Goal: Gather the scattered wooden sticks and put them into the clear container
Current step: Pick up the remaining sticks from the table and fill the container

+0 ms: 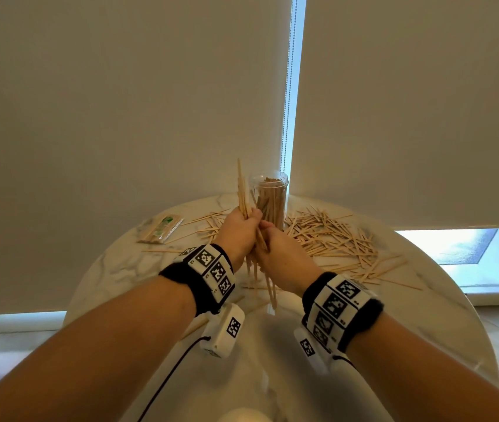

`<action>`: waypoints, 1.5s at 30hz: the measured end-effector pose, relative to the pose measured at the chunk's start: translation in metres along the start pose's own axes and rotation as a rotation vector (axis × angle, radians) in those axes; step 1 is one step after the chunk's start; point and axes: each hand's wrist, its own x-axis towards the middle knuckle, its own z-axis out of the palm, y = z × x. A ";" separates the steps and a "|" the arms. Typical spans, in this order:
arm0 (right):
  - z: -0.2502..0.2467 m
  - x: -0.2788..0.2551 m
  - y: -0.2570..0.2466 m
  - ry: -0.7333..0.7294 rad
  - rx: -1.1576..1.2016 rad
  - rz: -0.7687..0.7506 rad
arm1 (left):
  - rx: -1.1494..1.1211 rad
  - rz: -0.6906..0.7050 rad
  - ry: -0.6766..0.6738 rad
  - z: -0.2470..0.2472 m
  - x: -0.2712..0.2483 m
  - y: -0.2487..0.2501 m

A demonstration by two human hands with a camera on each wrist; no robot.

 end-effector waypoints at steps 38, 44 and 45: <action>-0.058 0.010 -0.027 0.416 0.407 -0.186 | -0.063 0.157 -0.303 0.005 -0.042 0.015; -0.051 0.010 -0.043 0.488 0.287 -0.261 | -0.099 0.152 -0.384 0.006 -0.042 0.025; -0.050 0.009 -0.044 0.518 0.278 -0.262 | -0.095 0.168 -0.385 0.008 -0.043 0.027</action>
